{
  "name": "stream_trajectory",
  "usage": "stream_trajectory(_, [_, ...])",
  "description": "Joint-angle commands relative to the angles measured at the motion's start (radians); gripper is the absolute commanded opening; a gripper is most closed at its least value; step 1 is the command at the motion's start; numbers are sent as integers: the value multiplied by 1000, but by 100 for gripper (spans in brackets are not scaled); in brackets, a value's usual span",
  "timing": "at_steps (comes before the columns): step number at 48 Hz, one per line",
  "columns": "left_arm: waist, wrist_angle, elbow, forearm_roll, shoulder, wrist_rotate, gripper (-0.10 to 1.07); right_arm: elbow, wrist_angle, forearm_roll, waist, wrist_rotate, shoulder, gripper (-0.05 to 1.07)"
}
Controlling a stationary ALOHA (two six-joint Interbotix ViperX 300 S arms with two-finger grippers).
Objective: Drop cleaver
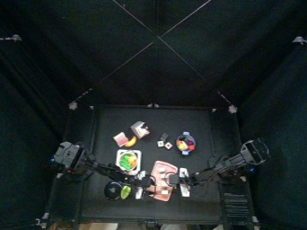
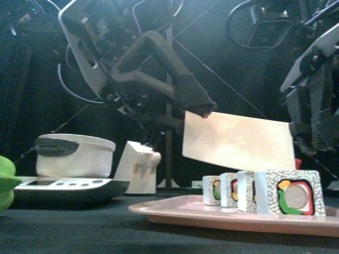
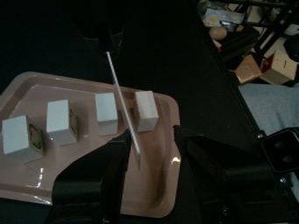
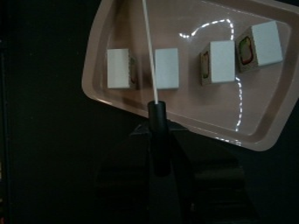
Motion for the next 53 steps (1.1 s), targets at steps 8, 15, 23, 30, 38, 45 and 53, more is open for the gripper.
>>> stream_trajectory(8, [29,-48,29,29,-126,0,82,-5,72,14,0,5,-109,24])
stream_trajectory(15, [81,-63,75,29,-183,2,81,8,132,32,-6,6,-187,24])
stream_trajectory(23, [184,-92,124,29,-242,-2,81,41,210,83,-28,54,-302,24])
stream_trajectory(30, [258,-124,164,58,-282,3,81,97,245,83,-63,175,-390,24])
stream_trajectory(38, [328,-133,209,167,-353,2,81,172,252,78,-118,321,-451,24])
stream_trajectory(45, [374,-133,249,206,-439,-2,81,193,250,58,-141,416,-448,25])
stream_trajectory(53, [393,-135,314,179,-518,-5,81,207,258,11,-149,492,-414,26])
